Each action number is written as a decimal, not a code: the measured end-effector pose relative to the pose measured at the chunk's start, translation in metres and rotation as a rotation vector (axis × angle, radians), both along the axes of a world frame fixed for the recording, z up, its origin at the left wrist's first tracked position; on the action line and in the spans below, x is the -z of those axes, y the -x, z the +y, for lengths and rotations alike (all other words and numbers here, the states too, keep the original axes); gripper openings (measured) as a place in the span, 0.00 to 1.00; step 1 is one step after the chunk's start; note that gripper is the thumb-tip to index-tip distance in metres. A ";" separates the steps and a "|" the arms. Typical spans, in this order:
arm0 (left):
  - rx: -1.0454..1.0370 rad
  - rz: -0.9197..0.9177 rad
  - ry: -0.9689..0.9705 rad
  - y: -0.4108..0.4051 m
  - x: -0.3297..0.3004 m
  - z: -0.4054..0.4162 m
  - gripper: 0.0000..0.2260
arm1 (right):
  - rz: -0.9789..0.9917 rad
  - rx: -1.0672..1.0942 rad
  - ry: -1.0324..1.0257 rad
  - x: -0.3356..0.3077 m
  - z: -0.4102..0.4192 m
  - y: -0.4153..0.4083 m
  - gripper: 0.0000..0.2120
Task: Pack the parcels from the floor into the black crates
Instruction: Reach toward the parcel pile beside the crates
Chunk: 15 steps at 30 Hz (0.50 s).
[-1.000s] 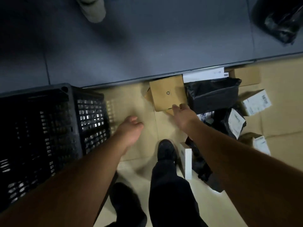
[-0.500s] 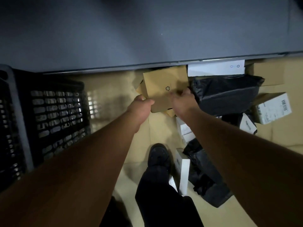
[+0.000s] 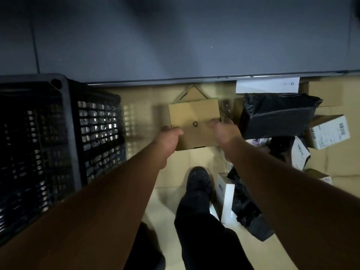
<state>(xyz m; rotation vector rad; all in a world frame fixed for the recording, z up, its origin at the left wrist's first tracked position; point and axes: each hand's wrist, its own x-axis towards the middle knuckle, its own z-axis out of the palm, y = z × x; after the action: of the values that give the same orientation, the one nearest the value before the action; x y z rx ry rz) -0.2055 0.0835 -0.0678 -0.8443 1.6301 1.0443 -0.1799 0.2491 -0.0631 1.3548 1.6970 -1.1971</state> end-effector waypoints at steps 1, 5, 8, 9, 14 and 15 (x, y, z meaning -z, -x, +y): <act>0.003 0.005 0.002 -0.003 -0.009 -0.008 0.14 | 0.010 0.008 0.014 -0.009 -0.006 -0.005 0.24; 0.062 0.022 -0.030 -0.013 -0.052 -0.033 0.15 | 0.062 0.081 0.034 -0.047 -0.025 -0.026 0.30; 0.076 -0.007 -0.049 -0.020 -0.085 -0.051 0.22 | 0.098 0.123 0.027 -0.079 -0.039 -0.043 0.20; 0.093 -0.007 -0.054 -0.022 -0.094 -0.057 0.26 | 0.107 0.152 0.015 -0.090 -0.044 -0.048 0.16; 0.117 0.074 -0.082 -0.037 -0.139 -0.075 0.32 | 0.168 0.259 0.012 -0.135 -0.069 -0.077 0.12; 0.113 0.092 -0.084 -0.043 -0.149 -0.079 0.32 | 0.180 0.311 0.028 -0.144 -0.076 -0.086 0.11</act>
<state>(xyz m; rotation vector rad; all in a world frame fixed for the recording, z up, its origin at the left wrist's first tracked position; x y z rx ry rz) -0.1625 0.0049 0.0809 -0.6498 1.6783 1.0778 -0.0942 0.1729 0.0806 1.5749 1.6214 -1.5516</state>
